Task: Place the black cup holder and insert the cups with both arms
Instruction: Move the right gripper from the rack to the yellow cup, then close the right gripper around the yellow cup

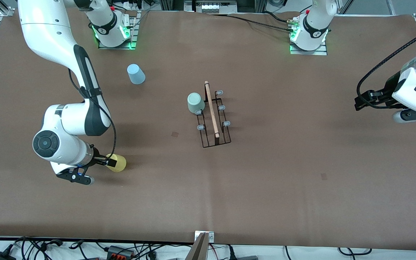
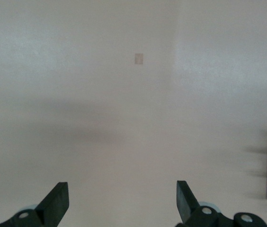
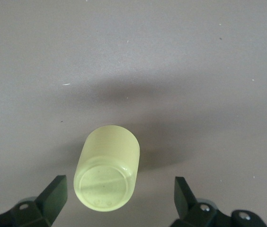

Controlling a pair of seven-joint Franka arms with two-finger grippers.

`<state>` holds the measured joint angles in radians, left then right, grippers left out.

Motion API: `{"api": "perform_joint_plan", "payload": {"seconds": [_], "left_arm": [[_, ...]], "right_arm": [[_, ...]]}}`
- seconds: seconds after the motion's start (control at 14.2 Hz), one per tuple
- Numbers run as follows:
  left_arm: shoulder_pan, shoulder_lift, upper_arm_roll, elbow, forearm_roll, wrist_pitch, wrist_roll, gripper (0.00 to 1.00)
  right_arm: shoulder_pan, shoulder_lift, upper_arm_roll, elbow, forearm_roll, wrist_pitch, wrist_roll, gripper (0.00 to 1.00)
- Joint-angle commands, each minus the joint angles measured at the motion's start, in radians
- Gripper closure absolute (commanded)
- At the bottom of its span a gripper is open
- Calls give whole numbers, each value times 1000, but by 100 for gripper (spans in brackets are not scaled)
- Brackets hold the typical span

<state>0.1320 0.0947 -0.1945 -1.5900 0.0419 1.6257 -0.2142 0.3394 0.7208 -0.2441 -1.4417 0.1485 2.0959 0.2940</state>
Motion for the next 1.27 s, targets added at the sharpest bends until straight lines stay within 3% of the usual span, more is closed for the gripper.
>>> {"api": "perform_joint_plan", "payload": {"seconds": [0.0,1.06,1.2], "left_arm": [[1,-23,6,-16,-20,-1,-2,0],[6,-23,7,-16,-20,-1,-1,0],[6,-23,7,-16,-20,-1,-1,0]], "right_arm": [[0,25,3,27,17,3,-55,0],[-8,72,37,27,19,24,-90,0],[-8,75,37,27,17,30,-92,14]]}}
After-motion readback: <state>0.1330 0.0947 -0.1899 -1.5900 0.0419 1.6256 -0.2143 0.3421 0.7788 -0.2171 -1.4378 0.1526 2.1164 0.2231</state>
